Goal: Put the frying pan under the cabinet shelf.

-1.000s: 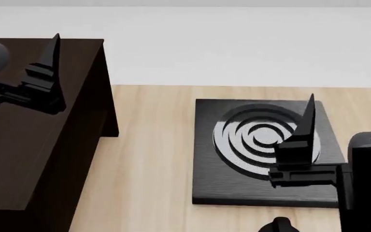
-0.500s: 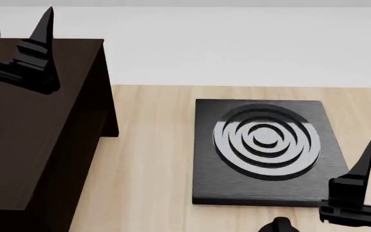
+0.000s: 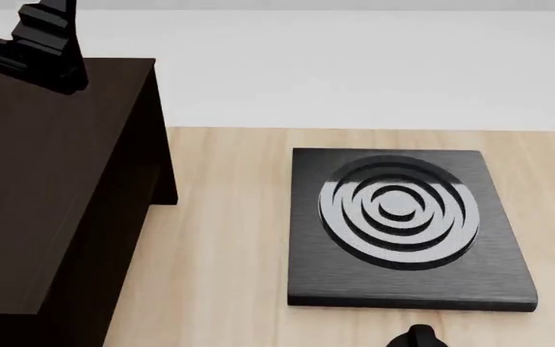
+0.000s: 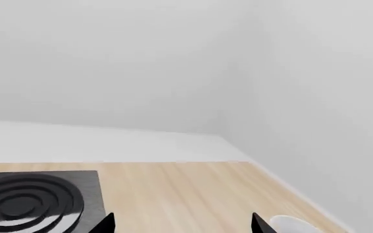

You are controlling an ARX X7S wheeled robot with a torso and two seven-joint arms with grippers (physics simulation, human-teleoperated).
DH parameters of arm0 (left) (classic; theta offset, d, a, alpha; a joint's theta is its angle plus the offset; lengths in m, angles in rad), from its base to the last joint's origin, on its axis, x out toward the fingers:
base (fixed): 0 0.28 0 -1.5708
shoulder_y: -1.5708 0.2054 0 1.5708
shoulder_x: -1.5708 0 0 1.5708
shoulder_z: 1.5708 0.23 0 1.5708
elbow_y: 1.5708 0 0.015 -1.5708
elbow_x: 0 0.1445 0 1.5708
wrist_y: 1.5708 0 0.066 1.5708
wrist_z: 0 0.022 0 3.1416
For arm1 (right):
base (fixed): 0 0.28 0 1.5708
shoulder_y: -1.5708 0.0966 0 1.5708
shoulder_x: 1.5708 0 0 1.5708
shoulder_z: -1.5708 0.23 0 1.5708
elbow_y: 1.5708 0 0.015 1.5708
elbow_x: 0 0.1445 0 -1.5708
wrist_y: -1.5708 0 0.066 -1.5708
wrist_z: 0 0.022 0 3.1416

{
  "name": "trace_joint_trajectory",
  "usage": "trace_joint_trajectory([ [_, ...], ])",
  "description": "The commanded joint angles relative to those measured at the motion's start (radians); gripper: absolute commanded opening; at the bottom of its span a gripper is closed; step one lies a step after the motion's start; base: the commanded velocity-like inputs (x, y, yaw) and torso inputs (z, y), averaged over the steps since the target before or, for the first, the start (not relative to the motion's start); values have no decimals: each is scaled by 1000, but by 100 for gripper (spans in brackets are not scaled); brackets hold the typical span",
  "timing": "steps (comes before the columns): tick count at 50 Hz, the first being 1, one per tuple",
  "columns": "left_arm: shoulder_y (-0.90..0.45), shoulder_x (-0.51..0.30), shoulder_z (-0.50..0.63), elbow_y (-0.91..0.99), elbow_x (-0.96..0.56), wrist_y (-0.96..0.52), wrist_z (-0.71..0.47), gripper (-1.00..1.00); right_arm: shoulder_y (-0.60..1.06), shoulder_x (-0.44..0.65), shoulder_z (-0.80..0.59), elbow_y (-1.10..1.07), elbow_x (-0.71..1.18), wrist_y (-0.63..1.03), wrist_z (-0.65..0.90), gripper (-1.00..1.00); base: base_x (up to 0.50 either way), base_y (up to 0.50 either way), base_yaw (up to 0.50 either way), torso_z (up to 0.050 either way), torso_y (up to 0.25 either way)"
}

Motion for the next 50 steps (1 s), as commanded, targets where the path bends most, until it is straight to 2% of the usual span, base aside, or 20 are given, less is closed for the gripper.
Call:
trace_joint_trajectory([
  [1, -36, 1, 11, -40, 8, 16, 7, 100, -92, -14, 82, 2, 5, -25, -16, 100, 0, 0, 0, 0, 0],
  [11, -30, -2, 20, -39, 12, 19, 1, 100, -135, 15, 146, -20, 25, 26, -27, 100, 0, 0, 0, 0, 0],
  [29, -39, 1, 32, -46, 9, 15, -3, 100, -202, 19, 163, 97, -5, -53, -54, 100, 0, 0, 0, 0, 0],
  [50, -40, -1, 41, -52, 5, 20, -6, 100, -232, 25, 206, 175, -7, -56, -76, 100, 0, 0, 0, 0, 0],
])
